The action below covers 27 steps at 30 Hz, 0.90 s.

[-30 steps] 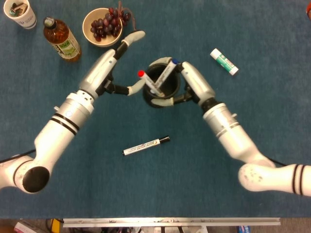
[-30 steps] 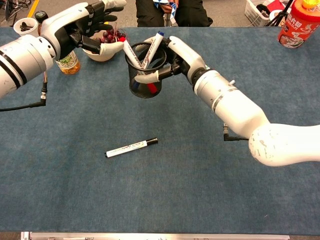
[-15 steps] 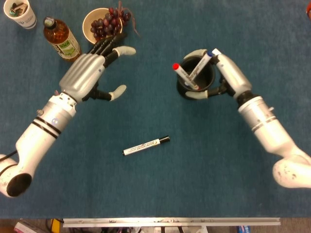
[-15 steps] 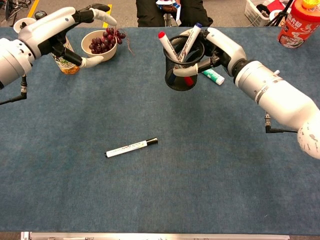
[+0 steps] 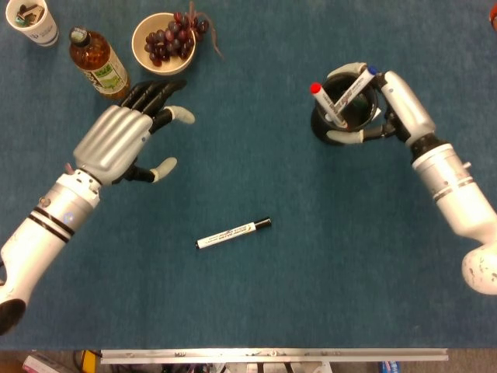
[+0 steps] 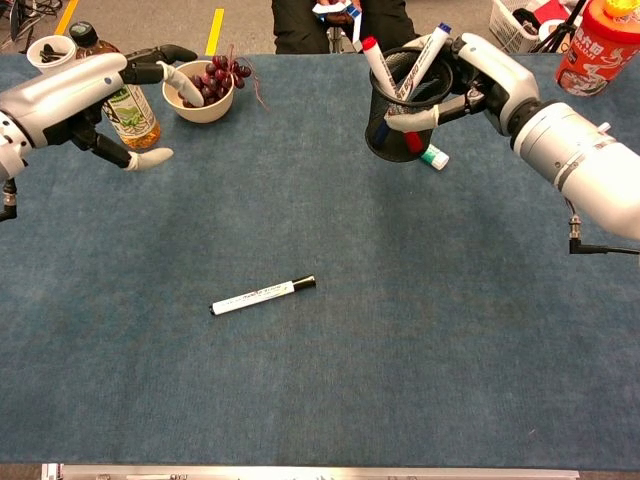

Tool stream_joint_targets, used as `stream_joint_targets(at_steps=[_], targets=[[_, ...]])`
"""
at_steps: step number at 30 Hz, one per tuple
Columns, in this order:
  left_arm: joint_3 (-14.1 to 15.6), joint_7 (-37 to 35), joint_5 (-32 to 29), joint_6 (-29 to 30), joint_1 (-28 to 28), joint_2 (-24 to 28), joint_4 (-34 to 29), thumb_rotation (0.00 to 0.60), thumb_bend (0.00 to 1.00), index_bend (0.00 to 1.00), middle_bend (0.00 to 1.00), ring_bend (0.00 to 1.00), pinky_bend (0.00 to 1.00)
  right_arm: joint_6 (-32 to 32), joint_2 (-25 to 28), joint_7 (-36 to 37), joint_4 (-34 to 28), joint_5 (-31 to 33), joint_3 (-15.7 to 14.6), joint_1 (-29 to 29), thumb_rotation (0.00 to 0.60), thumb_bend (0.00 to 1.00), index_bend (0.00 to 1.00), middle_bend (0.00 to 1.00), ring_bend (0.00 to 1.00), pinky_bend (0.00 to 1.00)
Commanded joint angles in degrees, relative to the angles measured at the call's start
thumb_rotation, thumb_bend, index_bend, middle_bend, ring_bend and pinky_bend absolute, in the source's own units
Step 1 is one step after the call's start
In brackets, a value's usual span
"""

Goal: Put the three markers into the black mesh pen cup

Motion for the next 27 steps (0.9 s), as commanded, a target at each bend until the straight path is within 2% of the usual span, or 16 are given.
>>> stream_joint_targets(at_steps=[1,12,19,27], targets=[[1.03,0.55,0.13,-0.71,0.32,0.79,-0.84,0.6,0.31,0.29,0.04,0.0,0.04,0.18,0.23,0.51,0.21,-0.25,0.1,0.04,0.6,0.31,0.48,0.43,0.32,0.42],[5.54,3.69,1.89,-5.08,-0.03,1.3,-4.55,0.6,0.31,0.29,0.04,0.0,0.04,0.42,0.37,1.78,1.04,0.05,0.47,0.48,0.6,0.31,0.48,0.43,0.32,0.42],[8.17,5.99,3.65,-7.84,-0.75,-2.33,-5.53,0.6,0.31,0.3,0.04,0.0,0.04,0.72,0.4,2.27,1.16,0.43,0.63,0.61,0.6,0.31,0.48,0.43,0.32,0.42],[9.69,9.91,5.8,-8.54,-1.28,-7.34,-4.38,0.6,0.31,0.29,0.04,0.0,0.04,1.06,0.68,2.58,1.12,0.7,0.54,0.48,0.6,0.31,0.48,0.43,0.32,0.42]])
